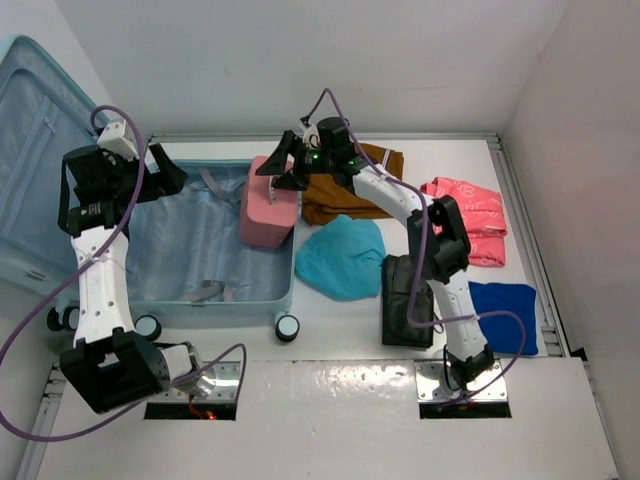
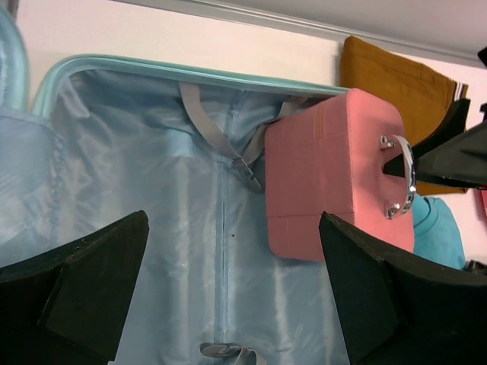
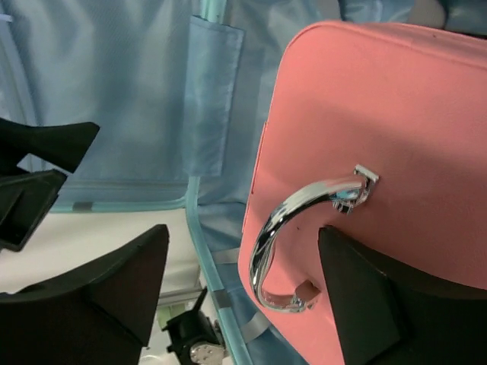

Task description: Pack the luggage

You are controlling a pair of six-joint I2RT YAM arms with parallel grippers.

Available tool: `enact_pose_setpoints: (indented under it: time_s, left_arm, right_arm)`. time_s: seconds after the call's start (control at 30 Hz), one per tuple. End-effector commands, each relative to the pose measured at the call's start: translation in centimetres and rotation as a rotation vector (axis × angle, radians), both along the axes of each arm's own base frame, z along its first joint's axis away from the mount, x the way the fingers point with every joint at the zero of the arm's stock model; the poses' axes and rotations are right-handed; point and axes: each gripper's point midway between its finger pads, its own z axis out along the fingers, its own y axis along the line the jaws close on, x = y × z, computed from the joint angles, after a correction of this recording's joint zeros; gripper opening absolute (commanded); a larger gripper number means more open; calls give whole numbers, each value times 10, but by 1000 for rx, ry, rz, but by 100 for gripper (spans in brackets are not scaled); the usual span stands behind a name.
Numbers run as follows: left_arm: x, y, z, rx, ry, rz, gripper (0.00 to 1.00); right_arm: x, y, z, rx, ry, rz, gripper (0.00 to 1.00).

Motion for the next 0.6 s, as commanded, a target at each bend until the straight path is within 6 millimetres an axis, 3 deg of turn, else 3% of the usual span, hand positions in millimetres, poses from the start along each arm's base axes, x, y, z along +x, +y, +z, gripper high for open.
enact_pose_setpoints:
  time_s: [0.0,0.03,0.17,0.23,0.3,0.33,0.37,0.4,0.43,0.47,0.5,0.53,0.57]
  left_arm:
    - [-1,-15,20,60,-77,-60,100]
    - [0,-17,23,60,-90,-71,100]
    - [2,-49,30,36,-137,-210,94]
    - [3,-73,34,23,-163,-305,87]
    - [5,-101,35,-1,-165,-393,80]
    - [6,-112,37,-4,-175,-431,73]
    - [5,-124,34,-15,-166,-471,68]
    - [8,-133,31,-21,-154,-497,63]
    - [7,-154,29,-33,-151,-549,53]
    - [7,-163,24,-40,-137,-575,47]
    - [12,-172,28,-41,-152,-587,41]
    - [14,-190,18,-61,-121,-622,32]
    - [15,-199,13,-72,-109,-642,28]
  right_arm:
    - [-7,-7,16,-71,-81,-4,81]
    - [-11,-10,13,-84,-66,4,81]
    - [-14,-24,33,-105,-137,-3,81]
    - [-11,-41,47,-139,-186,-36,80]
    - [-7,-56,47,-173,-206,-65,77]
    - [0,-75,69,-176,-252,-116,72]
    - [0,-86,55,-208,-230,-142,67]
    - [0,-96,68,-202,-257,-168,62]
    - [9,-119,83,-194,-279,-223,47]
    - [9,-129,67,-199,-259,-239,41]
    - [7,-138,77,-189,-274,-253,36]
    - [11,-157,67,-213,-271,-276,30]
    - [12,-173,72,-221,-277,-301,30]
